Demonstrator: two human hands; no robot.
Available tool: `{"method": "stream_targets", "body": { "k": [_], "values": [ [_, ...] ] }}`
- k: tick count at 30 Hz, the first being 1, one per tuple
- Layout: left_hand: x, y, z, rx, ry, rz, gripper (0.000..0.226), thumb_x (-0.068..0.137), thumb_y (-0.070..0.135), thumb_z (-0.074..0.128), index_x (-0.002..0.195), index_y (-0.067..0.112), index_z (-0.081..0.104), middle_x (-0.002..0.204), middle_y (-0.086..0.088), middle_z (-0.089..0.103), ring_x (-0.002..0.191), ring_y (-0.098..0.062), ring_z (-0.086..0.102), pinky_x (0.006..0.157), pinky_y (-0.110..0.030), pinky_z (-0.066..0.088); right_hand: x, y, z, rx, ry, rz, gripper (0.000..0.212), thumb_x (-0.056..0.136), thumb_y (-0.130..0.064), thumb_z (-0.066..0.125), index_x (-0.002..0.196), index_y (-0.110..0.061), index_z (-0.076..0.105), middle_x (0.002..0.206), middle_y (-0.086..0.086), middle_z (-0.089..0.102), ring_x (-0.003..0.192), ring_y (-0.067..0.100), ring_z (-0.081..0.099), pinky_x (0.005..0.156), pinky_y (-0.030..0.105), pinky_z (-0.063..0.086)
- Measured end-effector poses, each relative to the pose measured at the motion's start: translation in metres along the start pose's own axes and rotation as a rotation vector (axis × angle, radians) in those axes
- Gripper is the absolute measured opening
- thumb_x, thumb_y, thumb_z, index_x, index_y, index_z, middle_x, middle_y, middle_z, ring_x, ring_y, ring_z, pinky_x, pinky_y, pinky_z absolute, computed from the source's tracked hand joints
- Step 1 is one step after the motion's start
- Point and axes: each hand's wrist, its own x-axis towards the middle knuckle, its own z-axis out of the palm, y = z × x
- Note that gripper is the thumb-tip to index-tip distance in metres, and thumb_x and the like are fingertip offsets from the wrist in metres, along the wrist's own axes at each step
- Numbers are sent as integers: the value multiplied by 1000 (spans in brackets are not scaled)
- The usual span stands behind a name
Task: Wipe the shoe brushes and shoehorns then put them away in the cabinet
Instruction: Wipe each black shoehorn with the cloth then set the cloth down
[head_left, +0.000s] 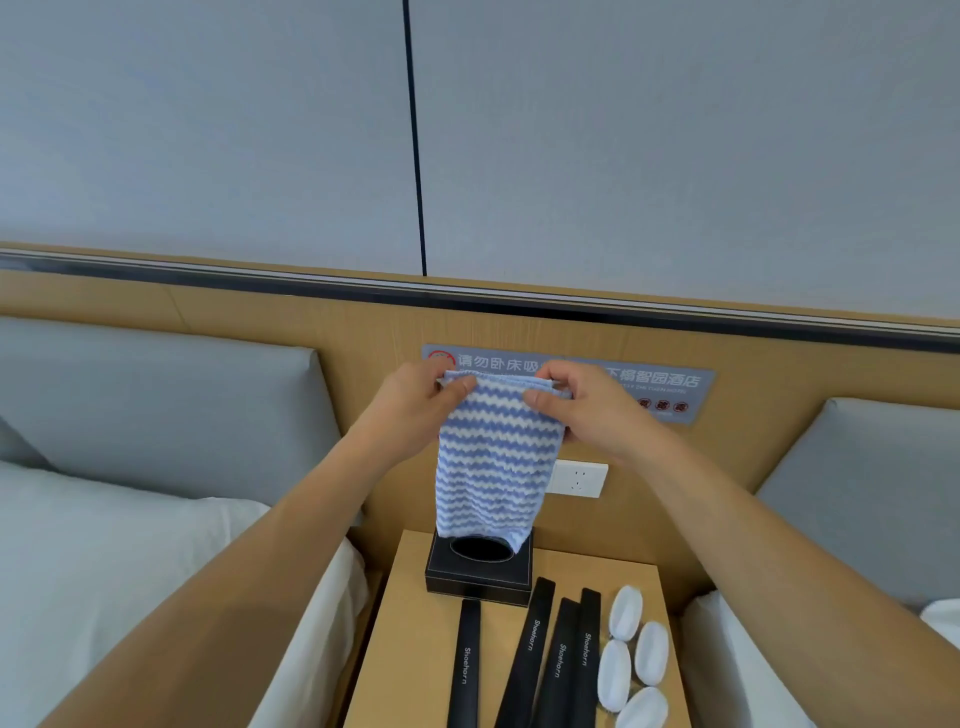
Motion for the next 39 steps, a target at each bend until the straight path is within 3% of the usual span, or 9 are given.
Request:
{"method": "stream_targets", "body": {
  "k": [6,10,14,21,24,28,31,34,39],
  "values": [
    [7,10,-9,-168,52,-57,35,97,42,53,99,9,66,91,-18,72,85,-36,70,75,-54,58,11,-5,-3,321,17,24,14,96,-25,63,97,-10,65,94,2,76,88,21,73,70,29,61],
    [14,0,-10,-388,-153,-434,45,89,56,59,106,16,68,95,-6,76,89,-25,74,80,-44,60,17,9,12,793,-187,405,42,97,-41,57,123,-10,65,118,11,73,110,26,70,88,41,56],
    [-10,-33,18,-416,-295,-670,25,93,19,66,111,3,61,109,-17,72,101,-31,70,93,-54,53,4,48,40,635,-342,623,21,94,-9,62,115,-4,62,105,14,75,96,24,73,84,38,60],
    [-18,-46,26,-594,-475,-556,66,87,-16,56,134,29,48,119,-17,68,115,-33,63,101,-47,48,11,64,44,443,-142,585,22,100,-2,52,116,-13,62,109,8,71,98,23,70,81,39,60],
    [-19,-43,32,-465,-380,-516,67,88,-15,56,138,29,44,112,-18,71,106,-34,67,94,-50,53,11,63,46,307,-91,577,18,103,-11,50,117,-22,56,113,6,67,108,26,64,95,45,53],
    [-13,-43,41,-332,-158,-494,62,87,-10,61,136,24,45,94,-16,70,83,-25,70,73,-40,60,12,57,45,257,-54,597,21,100,-13,58,118,-20,53,102,7,69,94,26,68,83,44,56],
    [-8,-47,42,-250,34,-510,49,83,0,73,124,16,52,92,-17,69,83,-26,70,76,-42,61,12,52,41,394,-33,651,53,91,-3,68,138,-8,46,105,13,69,91,26,70,79,46,58],
    [-5,-50,35,-321,38,-519,43,77,8,81,113,13,57,102,-12,67,90,-24,69,82,-39,60,13,50,35,458,-22,596,89,82,13,70,151,-28,32,130,19,57,109,33,64,91,56,54],
    [-7,-47,25,-286,-109,-421,45,68,-3,83,104,18,68,116,-4,61,103,-20,63,86,-33,56,13,44,33,313,-38,518,92,75,23,69,147,-29,42,141,18,45,114,32,56,97,49,53]
  ]
}}
